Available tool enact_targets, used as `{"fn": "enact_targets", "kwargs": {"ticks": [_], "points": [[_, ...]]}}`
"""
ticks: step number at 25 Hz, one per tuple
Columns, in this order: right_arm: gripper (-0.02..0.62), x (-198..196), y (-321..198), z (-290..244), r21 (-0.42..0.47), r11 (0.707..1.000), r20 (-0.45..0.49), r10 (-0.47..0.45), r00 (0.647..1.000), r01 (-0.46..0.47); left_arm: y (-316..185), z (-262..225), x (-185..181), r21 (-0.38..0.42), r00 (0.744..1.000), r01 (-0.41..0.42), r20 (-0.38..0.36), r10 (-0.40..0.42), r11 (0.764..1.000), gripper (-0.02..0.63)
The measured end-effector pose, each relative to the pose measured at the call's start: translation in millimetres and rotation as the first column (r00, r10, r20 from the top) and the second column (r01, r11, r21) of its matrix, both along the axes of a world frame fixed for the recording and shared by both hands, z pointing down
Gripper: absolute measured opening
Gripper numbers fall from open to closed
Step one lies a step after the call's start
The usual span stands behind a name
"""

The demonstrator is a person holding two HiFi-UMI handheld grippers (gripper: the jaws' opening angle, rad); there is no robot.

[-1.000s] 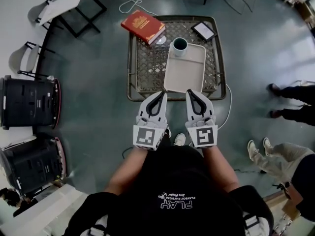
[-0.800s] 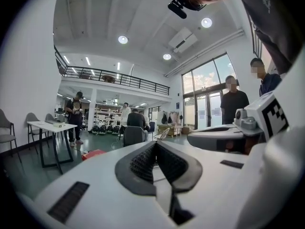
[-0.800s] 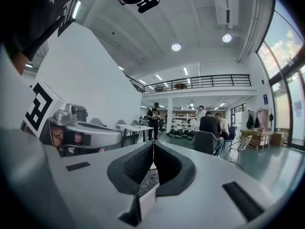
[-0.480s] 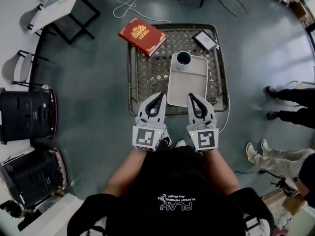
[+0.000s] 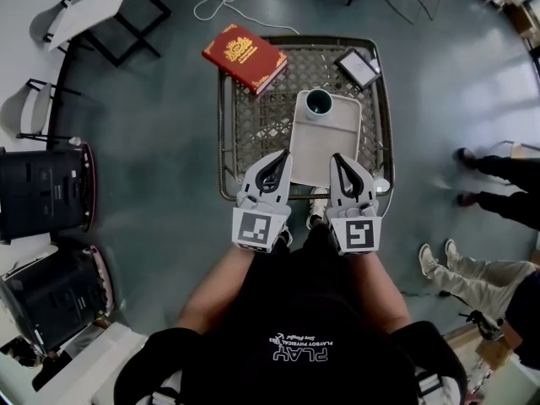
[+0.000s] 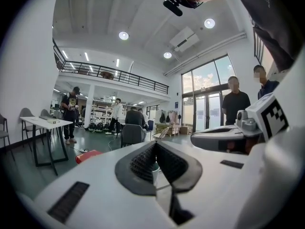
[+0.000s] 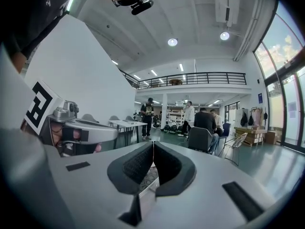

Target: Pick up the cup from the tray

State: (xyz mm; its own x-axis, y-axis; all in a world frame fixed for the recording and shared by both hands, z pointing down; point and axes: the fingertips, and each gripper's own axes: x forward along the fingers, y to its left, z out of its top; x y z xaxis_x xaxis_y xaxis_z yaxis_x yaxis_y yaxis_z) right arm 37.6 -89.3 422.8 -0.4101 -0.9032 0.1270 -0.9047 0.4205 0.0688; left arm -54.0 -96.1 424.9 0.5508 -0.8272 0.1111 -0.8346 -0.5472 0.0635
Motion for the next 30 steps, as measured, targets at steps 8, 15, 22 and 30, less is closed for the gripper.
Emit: {"fn": "enact_targets", "kwargs": {"ticks": [8,15,22,30], "points": [[0.009,11,-34,14,-0.015,0.998,0.004,-0.061,0.998,0.061,-27,10,10,-0.015,0.998,0.062,0.027,-0.062,0.998,0.008],[0.009,23,-61,37,-0.060,0.992,0.015,-0.111,0.994,0.112,-46,23,25,-0.051,0.994,0.109,0.026,-0.107,0.993,0.008],[0.014,27,-77,58,-0.075,0.983,0.068,-0.163,0.984,0.168,-56,47,30,-0.092,0.988,0.154,0.043,-0.151,0.984,0.008],[0.230,26,-95,89,-0.122,0.975,0.048,-0.180,0.982,0.185,-66,56,22,-0.098,0.979,0.201,0.051,-0.197,0.975,0.007]]}}
